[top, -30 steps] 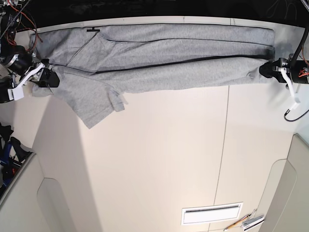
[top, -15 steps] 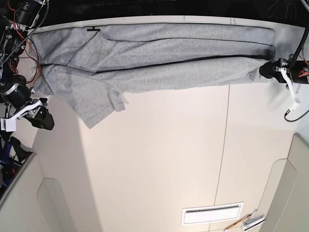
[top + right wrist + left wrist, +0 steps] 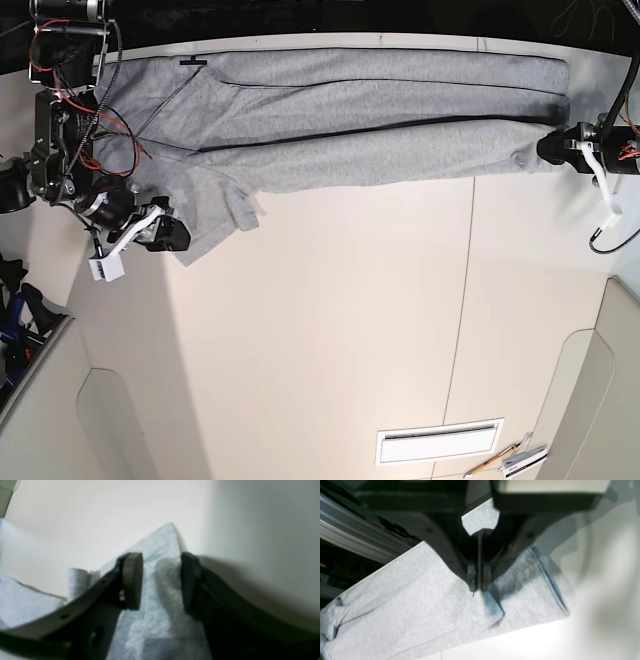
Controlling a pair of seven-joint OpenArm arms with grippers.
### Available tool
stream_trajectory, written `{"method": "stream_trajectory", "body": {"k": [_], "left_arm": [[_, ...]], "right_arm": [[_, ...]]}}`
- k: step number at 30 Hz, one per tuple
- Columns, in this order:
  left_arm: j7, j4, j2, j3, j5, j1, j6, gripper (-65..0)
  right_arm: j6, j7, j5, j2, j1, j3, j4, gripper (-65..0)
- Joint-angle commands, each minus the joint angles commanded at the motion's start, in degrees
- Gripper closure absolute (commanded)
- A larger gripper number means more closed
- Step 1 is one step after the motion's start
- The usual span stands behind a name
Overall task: Fold the T-shirt properly
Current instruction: 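Regrasp the folded edge near the collar with the right gripper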
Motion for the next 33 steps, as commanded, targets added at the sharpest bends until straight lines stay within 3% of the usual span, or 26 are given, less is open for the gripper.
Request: {"method": "stream_trajectory", "body": {"k": [5, 7, 9, 10, 13, 17, 20, 25, 30, 33], "left_arm": [[-0.22, 0.00, 0.00, 0.00, 0.00, 0.00, 0.00, 0.0], [-0.26, 0.00, 0.00, 0.00, 0.02, 0.00, 0.00, 0.0], [-0.63, 0.00, 0.00, 0.00, 0.09, -0.02, 0.00, 0.0], [-0.66, 0.00, 0.00, 0.00, 0.13, -0.02, 0.00, 0.0], [-1.05, 0.00, -0.02, 0.00, 0.17, -0.02, 0.00, 0.0], [-1.05, -0.02, -0.02, 0.00, 0.61, 0.00, 0.00, 0.0], [-1.07, -0.02, -0.04, 0.00, 1.25, 0.00, 0.00, 0.0], [-0.98, -0.02, -0.04, 0.00, 1.25, 0.00, 0.00, 0.0], [1.44, -0.02, -0.09, 0.00, 1.09, 0.00, 0.00, 0.0], [1.59, 0.00, -1.07, 0.00, -2.62, 0.02, 0.00, 0.0]], "right_arm": [[0.00, -0.37, 0.02, -1.77, 0.02, -0.46, 0.00, -24.4], [0.00, -0.35, 0.07, -1.90, 0.02, -0.46, 0.00, -16.3], [0.02, -0.28, 0.07, -1.88, 0.04, -0.44, 0.02, -2.7], [0.02, -0.17, 0.24, -1.86, 0.04, -0.44, 0.02, 0.0], [0.04, -1.16, 1.73, -1.84, 0.02, -0.37, 0.48, 0.0], [0.04, -6.29, 5.77, -1.86, -1.88, 1.84, 4.87, 0.0], [0.07, -7.50, 9.16, -1.86, -7.56, 6.84, 14.21, 0.0], [0.22, -14.12, 15.56, -1.86, -17.40, 14.19, 29.68, 0.0], [0.24, -14.60, 17.90, -1.86, -26.29, 19.17, 36.57, 0.0], [0.31, -14.58, 18.71, -1.86, -29.73, 20.83, 38.16, 0.0]]}}
